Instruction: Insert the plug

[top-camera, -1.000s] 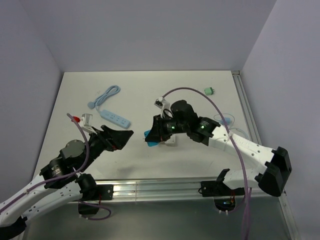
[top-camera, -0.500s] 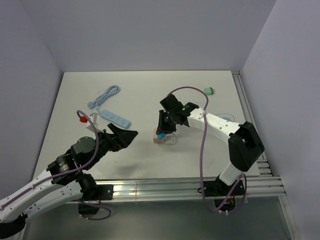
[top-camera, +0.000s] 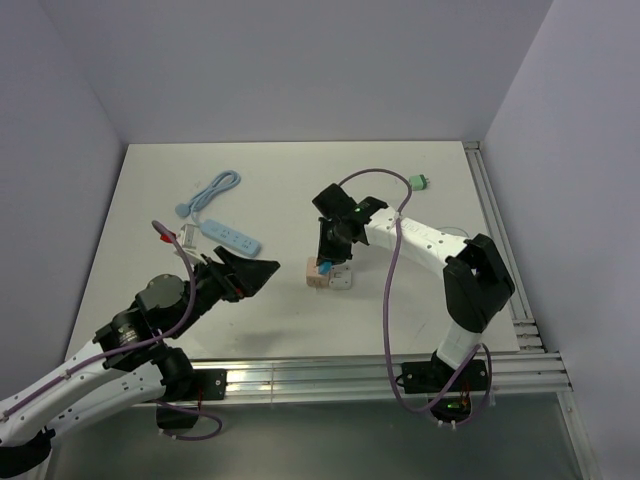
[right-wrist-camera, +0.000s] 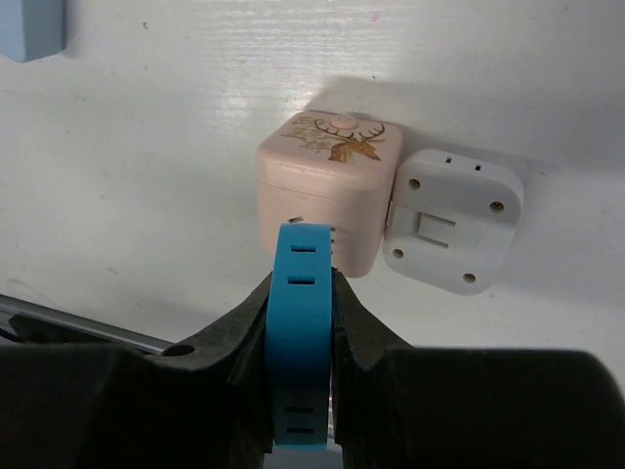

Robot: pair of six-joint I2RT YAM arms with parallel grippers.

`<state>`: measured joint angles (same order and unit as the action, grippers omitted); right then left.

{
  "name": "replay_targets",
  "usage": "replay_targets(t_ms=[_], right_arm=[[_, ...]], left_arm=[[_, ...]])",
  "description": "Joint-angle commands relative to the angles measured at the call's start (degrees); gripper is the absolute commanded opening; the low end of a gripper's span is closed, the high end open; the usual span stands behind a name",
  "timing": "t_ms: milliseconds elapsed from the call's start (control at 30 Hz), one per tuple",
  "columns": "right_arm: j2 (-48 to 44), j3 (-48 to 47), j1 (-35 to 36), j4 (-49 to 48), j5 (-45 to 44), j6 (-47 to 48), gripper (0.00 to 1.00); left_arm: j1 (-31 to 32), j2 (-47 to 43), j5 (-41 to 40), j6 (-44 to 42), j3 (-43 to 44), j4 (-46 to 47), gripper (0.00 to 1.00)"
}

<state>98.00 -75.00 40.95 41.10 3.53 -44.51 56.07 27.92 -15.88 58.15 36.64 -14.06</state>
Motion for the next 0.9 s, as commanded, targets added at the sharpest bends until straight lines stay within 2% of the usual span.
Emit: replay_targets(t_ms=[0,867], right_arm=[[-0.35,-2.61,0.18,2.23,-1.69,-1.01,0.0],[1.85,-0.94,0.97,0.47,-1.24,-3.56,0.0]], left_arm=[[0.0,0.2,1.47,-1.02,-0.08,3.69,0.95],[0.0,0.64,1.46,-2.08,-0.43,4.22,0.96]])
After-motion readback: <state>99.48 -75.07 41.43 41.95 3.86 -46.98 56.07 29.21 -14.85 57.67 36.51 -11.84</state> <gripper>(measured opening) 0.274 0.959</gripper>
